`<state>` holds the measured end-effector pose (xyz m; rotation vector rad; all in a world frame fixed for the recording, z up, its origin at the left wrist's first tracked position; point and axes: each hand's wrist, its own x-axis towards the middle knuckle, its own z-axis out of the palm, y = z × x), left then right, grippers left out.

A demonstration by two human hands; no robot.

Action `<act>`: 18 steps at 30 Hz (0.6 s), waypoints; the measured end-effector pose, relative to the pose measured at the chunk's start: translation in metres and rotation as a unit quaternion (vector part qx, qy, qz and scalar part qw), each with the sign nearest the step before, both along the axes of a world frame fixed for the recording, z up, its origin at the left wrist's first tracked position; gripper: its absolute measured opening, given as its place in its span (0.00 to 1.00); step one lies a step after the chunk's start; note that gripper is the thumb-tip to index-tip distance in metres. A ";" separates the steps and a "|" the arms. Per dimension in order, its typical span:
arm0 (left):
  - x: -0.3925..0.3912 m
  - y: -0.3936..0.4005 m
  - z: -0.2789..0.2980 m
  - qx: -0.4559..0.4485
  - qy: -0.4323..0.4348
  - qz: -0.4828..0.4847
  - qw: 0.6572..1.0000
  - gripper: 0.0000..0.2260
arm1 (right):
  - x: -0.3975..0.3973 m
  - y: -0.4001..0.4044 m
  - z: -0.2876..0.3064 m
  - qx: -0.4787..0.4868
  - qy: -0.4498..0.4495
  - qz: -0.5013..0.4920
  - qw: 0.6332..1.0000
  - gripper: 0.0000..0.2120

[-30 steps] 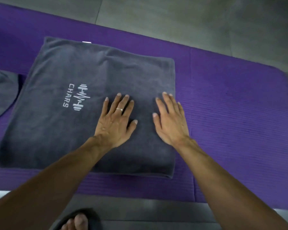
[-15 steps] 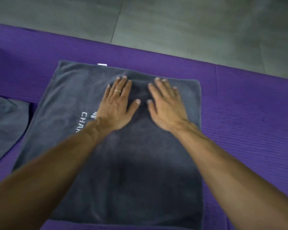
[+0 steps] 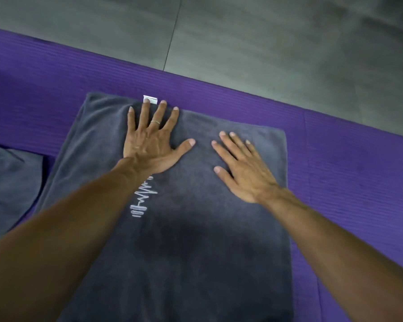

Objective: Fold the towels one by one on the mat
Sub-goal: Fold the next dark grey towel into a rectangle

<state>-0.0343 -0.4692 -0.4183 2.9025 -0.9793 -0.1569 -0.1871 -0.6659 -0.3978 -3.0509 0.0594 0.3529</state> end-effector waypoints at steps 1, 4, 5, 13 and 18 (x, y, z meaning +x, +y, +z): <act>0.000 -0.001 0.000 0.008 -0.001 0.002 1.000 0.43 | -0.007 -0.009 -0.002 -0.002 0.009 -0.030 0.999 0.32; -0.003 -0.004 0.001 0.027 0.012 0.021 0.999 0.41 | -0.017 -0.058 -0.002 -0.045 0.026 -0.173 0.984 0.31; -0.005 -0.007 0.004 0.026 0.020 0.033 0.999 0.41 | -0.018 -0.074 0.002 -0.058 0.043 -0.211 0.975 0.31; -0.129 -0.047 0.005 -0.073 -0.026 -0.016 0.997 0.31 | -0.058 -0.092 0.008 -0.056 0.031 0.165 0.984 0.33; -0.199 -0.050 0.008 -0.011 0.012 -0.028 0.999 0.34 | -0.075 -0.142 0.006 -0.031 0.027 -0.049 0.998 0.28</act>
